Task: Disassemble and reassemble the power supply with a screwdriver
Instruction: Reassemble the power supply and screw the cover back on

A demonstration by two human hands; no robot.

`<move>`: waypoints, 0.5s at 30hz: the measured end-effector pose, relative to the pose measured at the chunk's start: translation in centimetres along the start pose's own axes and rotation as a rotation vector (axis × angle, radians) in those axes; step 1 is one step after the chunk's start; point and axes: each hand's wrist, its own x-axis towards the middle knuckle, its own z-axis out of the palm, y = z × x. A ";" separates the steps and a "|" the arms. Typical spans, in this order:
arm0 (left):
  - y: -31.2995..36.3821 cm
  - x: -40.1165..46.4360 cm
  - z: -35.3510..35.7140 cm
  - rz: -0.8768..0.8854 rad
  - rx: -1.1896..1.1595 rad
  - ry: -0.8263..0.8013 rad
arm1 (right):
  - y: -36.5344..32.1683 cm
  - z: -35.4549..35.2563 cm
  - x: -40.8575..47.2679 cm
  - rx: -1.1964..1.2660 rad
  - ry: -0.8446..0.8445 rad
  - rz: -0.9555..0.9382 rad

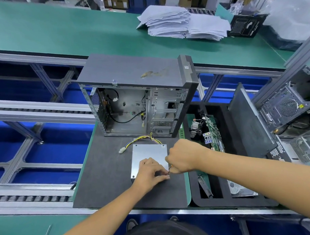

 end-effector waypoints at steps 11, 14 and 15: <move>0.2 0.1 -0.2 -0.020 -0.039 -0.015 | 1.7 -0.9 -0.1 0.058 0.045 -0.138; 0.4 0.1 -0.2 -0.059 -0.046 0.016 | 1.1 -0.1 0.1 0.077 0.012 -0.048; 0.4 0.2 -0.1 -0.055 -0.034 0.003 | 0.9 0.0 0.3 0.066 0.001 -0.033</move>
